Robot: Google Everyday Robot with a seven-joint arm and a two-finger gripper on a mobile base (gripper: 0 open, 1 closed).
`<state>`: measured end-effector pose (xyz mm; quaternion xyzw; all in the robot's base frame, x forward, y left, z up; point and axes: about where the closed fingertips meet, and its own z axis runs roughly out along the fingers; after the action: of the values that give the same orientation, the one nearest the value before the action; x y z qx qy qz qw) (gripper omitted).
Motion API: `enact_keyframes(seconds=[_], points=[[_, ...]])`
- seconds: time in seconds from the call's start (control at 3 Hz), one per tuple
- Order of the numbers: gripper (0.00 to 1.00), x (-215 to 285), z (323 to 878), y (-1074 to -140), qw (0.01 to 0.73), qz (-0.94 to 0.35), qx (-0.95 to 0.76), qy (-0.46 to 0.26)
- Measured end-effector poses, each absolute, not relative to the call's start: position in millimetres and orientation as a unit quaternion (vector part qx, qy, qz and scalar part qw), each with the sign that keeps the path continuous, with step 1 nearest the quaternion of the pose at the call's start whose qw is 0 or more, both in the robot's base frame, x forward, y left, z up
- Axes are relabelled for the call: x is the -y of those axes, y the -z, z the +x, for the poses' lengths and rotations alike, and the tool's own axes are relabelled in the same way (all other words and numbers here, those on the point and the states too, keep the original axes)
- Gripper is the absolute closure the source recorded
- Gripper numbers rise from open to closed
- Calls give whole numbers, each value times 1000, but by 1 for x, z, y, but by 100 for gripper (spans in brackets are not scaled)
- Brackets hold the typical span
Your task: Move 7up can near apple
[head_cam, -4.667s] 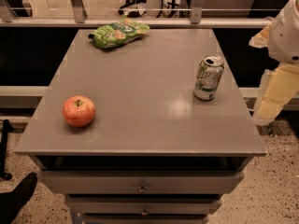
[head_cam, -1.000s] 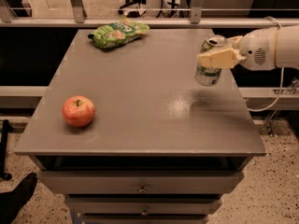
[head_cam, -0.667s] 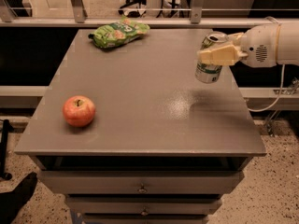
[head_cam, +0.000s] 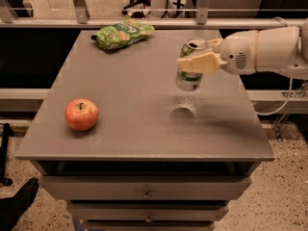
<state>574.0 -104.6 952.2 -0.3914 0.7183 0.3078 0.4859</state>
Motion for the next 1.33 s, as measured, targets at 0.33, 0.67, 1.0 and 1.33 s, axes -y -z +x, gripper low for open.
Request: enact_keyframes(seconds=[0.33,0.67,1.0,1.33], points=[[100,52,563,-950,483,-414,-693,-340],[100,-6,549,-933,477,-442,-664,-369],[100,-33,541,-913,472,-451,-652,-386],[83,-58,537,-900,466,-461,-642,-398]])
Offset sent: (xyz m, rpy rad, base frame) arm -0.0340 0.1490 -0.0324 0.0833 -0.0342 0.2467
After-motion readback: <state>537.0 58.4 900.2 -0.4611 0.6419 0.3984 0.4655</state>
